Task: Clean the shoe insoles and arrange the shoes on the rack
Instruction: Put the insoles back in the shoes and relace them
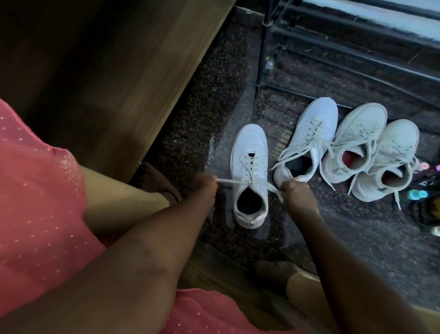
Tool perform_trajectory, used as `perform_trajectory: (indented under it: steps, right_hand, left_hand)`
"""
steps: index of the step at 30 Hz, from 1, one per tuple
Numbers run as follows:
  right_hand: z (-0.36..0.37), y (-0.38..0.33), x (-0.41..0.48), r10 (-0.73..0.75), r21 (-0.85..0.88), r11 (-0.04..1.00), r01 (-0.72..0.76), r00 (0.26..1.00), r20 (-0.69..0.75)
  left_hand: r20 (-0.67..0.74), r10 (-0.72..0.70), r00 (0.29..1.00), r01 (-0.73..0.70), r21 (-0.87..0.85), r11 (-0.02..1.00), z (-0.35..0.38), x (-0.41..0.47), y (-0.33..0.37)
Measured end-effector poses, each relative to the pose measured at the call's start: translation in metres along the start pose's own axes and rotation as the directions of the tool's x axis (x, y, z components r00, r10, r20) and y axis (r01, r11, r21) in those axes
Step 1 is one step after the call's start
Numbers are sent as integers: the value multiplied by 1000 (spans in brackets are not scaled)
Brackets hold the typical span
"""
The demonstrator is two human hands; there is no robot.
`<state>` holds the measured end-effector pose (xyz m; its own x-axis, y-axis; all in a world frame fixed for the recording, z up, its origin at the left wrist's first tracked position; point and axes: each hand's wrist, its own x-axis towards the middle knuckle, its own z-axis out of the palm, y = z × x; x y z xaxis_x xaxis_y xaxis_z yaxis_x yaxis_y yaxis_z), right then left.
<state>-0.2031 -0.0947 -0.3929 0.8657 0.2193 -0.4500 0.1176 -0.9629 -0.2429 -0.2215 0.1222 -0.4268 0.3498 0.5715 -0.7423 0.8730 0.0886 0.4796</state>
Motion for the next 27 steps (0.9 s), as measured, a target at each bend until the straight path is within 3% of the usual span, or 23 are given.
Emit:
perform_trajectory:
  steps: [2, 4, 6, 7, 9, 11, 12, 14, 16, 18, 21, 24, 27]
  right_hand:
    - [5, 5, -9, -83, 39, 996, 82, 996, 21]
    - [7, 6, -18, -120, 131, 983, 127, 991, -58]
    - [7, 5, -26, -155, 248, 948, 202, 969, -194]
    - [5, 4, -30, -184, 268, 930, 252, 949, -254]
    - [3, 3, -36, -241, 271, 899, 343, 906, -347]
    - [1, 5, -39, -210, 304, 885, 352, 885, -415]
    - [0, 6, -39, -152, 341, 882, 326, 880, -449]
    - [-4, 7, -39, 27, 474, 848, 236, 875, -484]
    - [-10, 6, -38, 188, 609, 775, 168, 859, -476]
    - [-13, 6, -31, 241, 608, 782, 134, 836, -494]
    - [-12, 10, -15, 169, 440, 896, 62, 867, -468]
    - [-9, 8, -2, 41, 184, 983, -7, 983, -182]
    - [-8, -1, 7, 167, -16, 986, -167, 986, -11]
  left_hand:
    - [120, -68, 990, 70, -13, 997, 12, -8, -8]
    - [135, -41, 990, 46, -36, 998, 21, -33, -6]
    - [-25, 100, 995, -98, 54, 994, 28, -57, -7]
    - [-131, 250, 959, -227, 171, 959, 28, -70, -8]
    - [-144, 643, 753, -547, 406, 732, 29, -92, -13]
    - [58, 845, 532, -705, 582, 404, 32, -99, -19]
    - [222, 827, 516, -727, 624, 286, 32, -102, -17]
    - [513, 607, 607, -719, 680, 144, 34, -107, -15]
    - [619, 385, 685, -682, 731, 36, 33, -105, -21]
    - [650, 259, 715, -664, 746, -40, 34, -100, -33]
    - [631, 266, 729, -646, 763, -40, 34, -96, -41]
    - [646, 277, 712, -661, 749, -47, 34, -95, -36]
    - [658, 321, 681, -688, 725, -27, 33, -94, -36]
